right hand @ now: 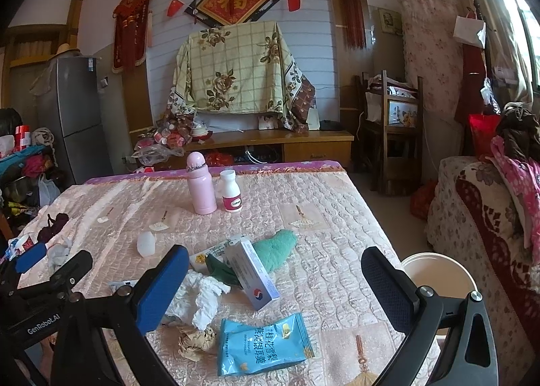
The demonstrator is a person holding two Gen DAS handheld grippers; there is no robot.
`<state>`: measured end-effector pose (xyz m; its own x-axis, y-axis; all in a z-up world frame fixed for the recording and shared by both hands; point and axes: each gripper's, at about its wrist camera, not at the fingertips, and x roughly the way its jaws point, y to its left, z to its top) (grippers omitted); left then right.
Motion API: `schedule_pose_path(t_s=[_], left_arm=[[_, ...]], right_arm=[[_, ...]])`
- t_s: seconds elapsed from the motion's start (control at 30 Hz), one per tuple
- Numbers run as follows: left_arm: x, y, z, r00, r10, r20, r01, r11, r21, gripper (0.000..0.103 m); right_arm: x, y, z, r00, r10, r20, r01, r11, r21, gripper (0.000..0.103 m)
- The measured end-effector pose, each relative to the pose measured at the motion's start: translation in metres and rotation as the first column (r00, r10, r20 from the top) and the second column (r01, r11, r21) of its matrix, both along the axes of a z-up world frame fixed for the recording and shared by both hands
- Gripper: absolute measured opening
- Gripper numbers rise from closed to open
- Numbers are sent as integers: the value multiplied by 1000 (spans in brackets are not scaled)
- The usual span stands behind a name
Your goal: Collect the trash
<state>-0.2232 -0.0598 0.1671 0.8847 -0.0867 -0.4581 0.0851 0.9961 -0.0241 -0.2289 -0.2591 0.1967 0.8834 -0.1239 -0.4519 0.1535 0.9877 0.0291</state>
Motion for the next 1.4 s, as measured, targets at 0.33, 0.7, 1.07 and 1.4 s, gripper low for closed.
schedule_pose_path(t_s=[0.33,0.7,1.07,1.4], left_arm=[[0,-3,-3,1000,-9,-14,9,1000,0,103],[3,-2,-7,1000,-5,-29,5,1000,1,103],[9,-1,-14,999,8,-52,-8,1000,3,103],[16,3,-21,996,24,-85,-24,1000,3,103]], right_arm=[[-1,-1,-3,1000,-3,-8,3,1000,2,103],[2,-3,-8,1000,-6,-29,6,1000,8,103],[8,-8,-15,999,-10,-51,11,1000,27,103],[12,-7,-24,997,-4,-78,6,1000,26,103]])
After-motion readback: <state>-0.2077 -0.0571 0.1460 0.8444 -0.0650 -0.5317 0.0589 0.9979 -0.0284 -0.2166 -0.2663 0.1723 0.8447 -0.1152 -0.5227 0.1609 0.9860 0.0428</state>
